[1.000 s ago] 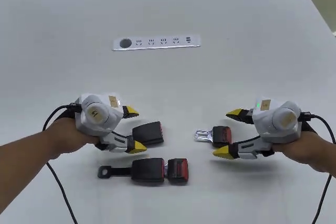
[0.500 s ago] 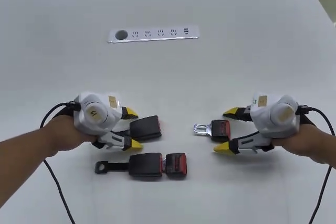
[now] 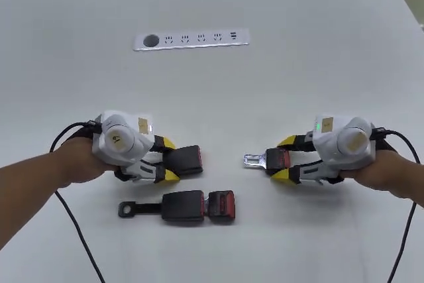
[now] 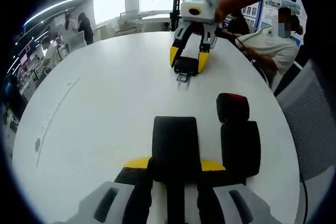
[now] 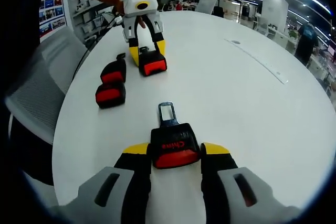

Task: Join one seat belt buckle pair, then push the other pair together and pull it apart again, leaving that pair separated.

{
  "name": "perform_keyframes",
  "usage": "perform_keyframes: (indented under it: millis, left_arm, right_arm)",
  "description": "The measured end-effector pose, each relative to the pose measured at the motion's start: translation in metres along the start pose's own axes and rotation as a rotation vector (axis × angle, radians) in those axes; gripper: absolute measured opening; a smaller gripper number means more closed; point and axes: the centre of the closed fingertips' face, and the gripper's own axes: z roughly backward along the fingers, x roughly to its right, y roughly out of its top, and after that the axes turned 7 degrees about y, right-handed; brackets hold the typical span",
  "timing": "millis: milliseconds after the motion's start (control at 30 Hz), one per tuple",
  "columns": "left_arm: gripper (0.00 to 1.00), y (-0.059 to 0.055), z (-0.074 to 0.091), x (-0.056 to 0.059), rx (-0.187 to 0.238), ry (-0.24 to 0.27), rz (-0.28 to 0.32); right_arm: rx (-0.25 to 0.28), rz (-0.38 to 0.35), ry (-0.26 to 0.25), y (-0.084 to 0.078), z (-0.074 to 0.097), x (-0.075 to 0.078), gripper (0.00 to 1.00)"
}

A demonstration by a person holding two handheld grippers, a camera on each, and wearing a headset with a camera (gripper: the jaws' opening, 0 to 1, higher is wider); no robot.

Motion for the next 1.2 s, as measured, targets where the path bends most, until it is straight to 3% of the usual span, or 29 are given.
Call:
perform_keyframes:
  millis: [167, 367, 800, 1200]
  left_arm:
    - [0.33, -0.001, -0.004, 0.001, -0.019, -0.034, -0.044]
    - [0.33, -0.004, -0.006, 0.001, -0.034, -0.050, -0.059]
    - [0.33, -0.004, -0.007, 0.002, -0.033, -0.050, -0.046]
    - [0.33, -0.002, -0.006, 0.001, -0.027, -0.042, -0.031]
  right_arm:
    - [-0.023, 0.023, 0.018, -0.003, -0.002, 0.000, 0.34]
    - [-0.015, 0.025, 0.030, -0.002, 0.000, -0.003, 0.34]
    - [0.014, 0.022, 0.029, 0.006, 0.001, -0.008, 0.34]
    - [0.045, 0.036, 0.050, 0.025, -0.012, -0.007, 0.34]
